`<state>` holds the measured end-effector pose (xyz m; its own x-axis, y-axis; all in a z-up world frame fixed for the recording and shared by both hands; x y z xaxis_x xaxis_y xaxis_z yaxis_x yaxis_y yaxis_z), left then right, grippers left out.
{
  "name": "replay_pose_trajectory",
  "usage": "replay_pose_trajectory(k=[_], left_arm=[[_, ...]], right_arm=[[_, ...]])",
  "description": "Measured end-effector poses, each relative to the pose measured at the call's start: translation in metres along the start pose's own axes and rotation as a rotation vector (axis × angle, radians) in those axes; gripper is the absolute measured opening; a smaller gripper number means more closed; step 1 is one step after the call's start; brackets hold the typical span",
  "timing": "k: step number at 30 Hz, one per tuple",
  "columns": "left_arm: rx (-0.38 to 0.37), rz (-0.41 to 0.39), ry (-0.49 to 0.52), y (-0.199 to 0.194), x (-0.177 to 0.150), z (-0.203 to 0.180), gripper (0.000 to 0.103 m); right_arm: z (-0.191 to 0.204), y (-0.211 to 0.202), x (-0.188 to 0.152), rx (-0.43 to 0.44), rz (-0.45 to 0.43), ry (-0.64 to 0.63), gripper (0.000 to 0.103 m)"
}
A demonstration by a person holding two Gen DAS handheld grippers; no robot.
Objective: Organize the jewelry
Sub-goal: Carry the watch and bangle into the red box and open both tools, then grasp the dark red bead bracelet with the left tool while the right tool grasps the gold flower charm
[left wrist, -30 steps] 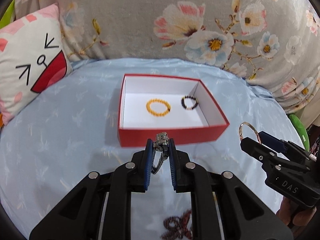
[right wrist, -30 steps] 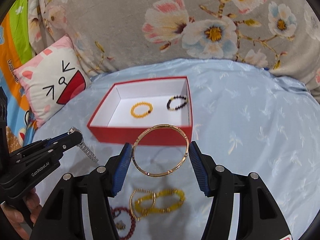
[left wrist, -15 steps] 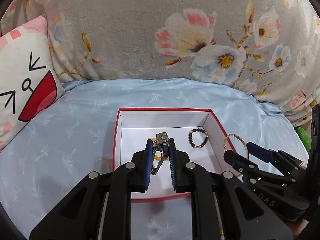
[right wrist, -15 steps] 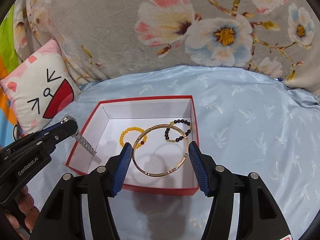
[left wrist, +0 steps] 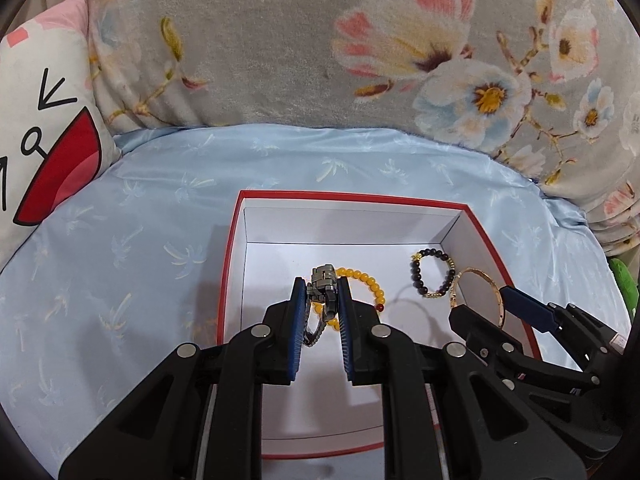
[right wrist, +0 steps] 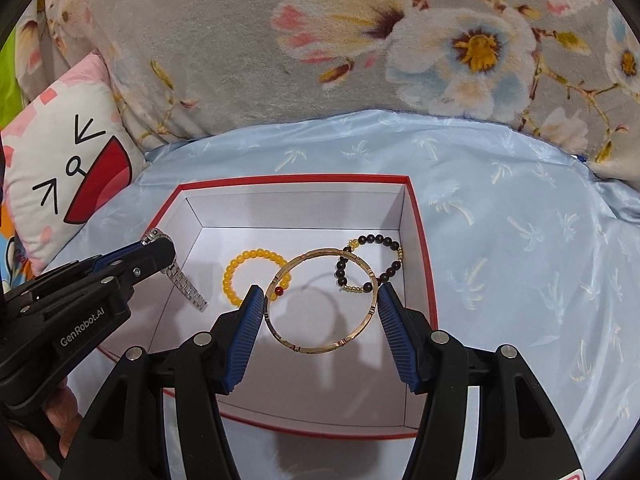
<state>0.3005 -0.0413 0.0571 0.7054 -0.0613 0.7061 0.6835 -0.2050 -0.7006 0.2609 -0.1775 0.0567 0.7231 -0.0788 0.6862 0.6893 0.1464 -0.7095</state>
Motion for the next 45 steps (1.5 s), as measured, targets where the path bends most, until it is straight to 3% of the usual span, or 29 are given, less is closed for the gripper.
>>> replay_pose_trajectory(k=[11,24,37,45], left_arm=[[0.017,-0.027,0.008,-0.006,0.001,0.001,0.018],[0.013,-0.051,0.02,-0.053,-0.012,-0.008,0.018],[-0.001,-0.031,0.041,-0.096,-0.054,-0.023,0.018],[0.0,0.041,0.023,-0.104,-0.097,-0.012,0.018]], right_arm=[[-0.002,-0.008,-0.003,-0.007,-0.01,0.007,0.061],[0.006,-0.064,-0.024,0.001,-0.048,0.014,0.061],[0.005,-0.117,-0.075,0.002,-0.04,0.037,0.061],[-0.005,-0.135,-0.119,-0.016,0.004,0.067,0.061]])
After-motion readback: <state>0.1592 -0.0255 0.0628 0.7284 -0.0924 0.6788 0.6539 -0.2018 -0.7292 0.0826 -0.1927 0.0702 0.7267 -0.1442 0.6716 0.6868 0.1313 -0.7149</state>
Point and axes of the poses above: each gripper's, at about its wrist camera, not at the fingertips, and y roughly the way its jaws point, z to its left, x to its top, the point moved 2 cm from there along y, roughly the way its jaws point, and after that the axes turned 5 degrees about x, right-handed, at the moved point
